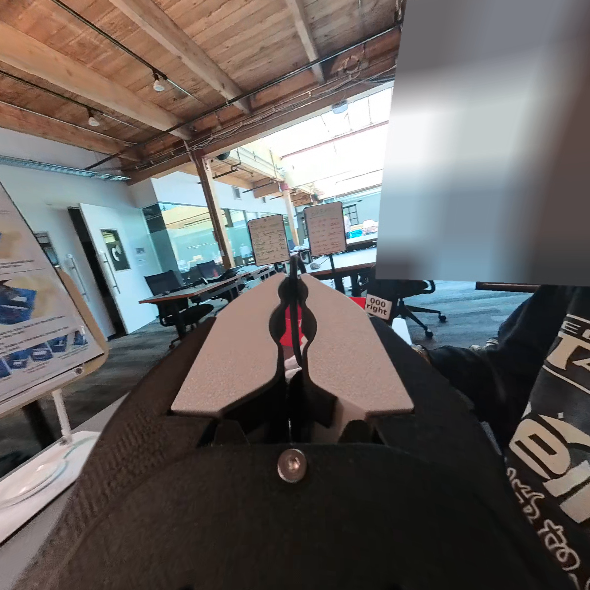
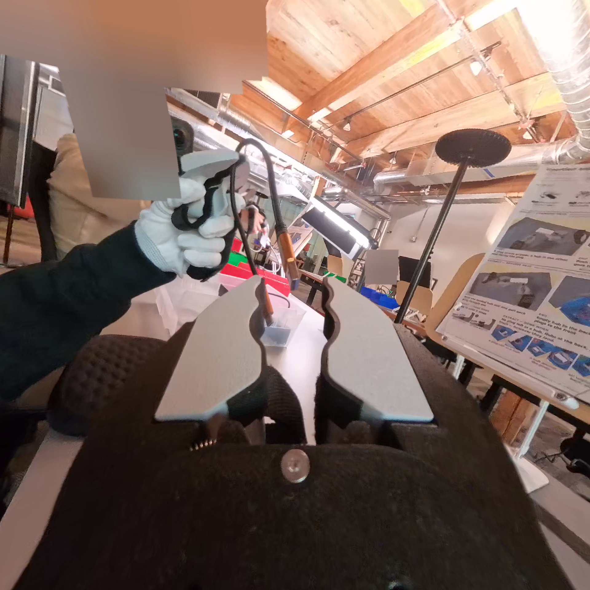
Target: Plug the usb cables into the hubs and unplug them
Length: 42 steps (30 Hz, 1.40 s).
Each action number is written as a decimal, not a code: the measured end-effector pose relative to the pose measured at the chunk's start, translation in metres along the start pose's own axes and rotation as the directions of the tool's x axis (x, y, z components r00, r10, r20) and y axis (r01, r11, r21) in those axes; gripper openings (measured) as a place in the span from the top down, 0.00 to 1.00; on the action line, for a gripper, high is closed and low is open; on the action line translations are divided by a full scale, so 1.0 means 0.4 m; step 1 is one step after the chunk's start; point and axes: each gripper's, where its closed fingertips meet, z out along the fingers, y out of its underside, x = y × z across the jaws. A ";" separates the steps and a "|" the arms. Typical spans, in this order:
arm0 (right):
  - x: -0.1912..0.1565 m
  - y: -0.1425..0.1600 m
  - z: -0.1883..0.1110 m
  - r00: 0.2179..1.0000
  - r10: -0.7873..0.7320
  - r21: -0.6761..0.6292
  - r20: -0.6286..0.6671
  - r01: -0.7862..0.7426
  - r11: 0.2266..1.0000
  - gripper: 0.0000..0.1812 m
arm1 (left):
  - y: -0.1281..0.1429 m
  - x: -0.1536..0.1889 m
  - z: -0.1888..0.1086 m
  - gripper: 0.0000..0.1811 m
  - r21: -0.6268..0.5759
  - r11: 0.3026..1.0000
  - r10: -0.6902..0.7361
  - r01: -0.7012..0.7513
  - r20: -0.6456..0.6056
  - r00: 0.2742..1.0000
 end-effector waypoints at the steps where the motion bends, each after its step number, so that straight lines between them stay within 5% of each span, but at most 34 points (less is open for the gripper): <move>1: -0.005 -0.005 -0.001 1.000 -0.017 0.015 0.004 0.017 1.000 0.85 | 0.003 0.000 0.000 0.98 0.002 1.000 -0.014 0.014 -0.006 1.000; 8: -0.038 -0.048 -0.013 0.979 -0.200 0.055 0.035 0.197 0.979 0.97 | 0.020 0.002 0.001 0.98 0.007 0.997 -0.074 0.074 -0.040 0.996; 13: 0.008 -0.106 -0.049 0.901 -0.426 0.011 -0.083 0.428 0.904 0.97 | 0.025 -0.063 -0.012 0.84 0.014 1.000 -0.030 0.028 0.159 0.987; 19: 0.040 -0.167 -0.093 0.736 -0.661 -0.092 -0.148 0.655 0.750 0.97 | 0.005 -0.023 -0.015 0.83 0.072 0.971 0.192 -0.229 0.341 0.920; 22: 0.041 -0.171 -0.098 0.656 -0.742 -0.147 -0.136 0.727 0.670 0.97 | 0.052 0.076 0.038 0.86 0.028 0.954 0.285 -0.297 0.213 0.935; 25: 0.023 -0.162 -0.090 0.595 -0.797 -0.172 -0.101 0.779 0.603 0.97 | 0.143 0.129 0.096 0.84 -0.067 0.994 0.092 -0.089 0.050 0.994; 30: -0.042 -0.118 -0.053 0.528 -0.849 -0.161 0.010 0.839 0.520 0.97 | 0.232 0.133 0.131 0.76 -0.113 0.976 -0.193 0.187 -0.051 0.980; 35: -0.099 -0.064 -0.022 0.427 -0.896 -0.164 0.124 0.899 0.406 0.97 | 0.239 0.153 0.133 0.78 -0.102 0.960 -0.274 0.263 -0.124 0.954; 42: -0.136 -0.056 -0.016 0.461 -0.873 -0.105 0.158 0.887 0.449 0.97 | 0.209 0.161 0.118 0.88 -0.039 0.943 -0.331 0.330 -0.207 0.921</move>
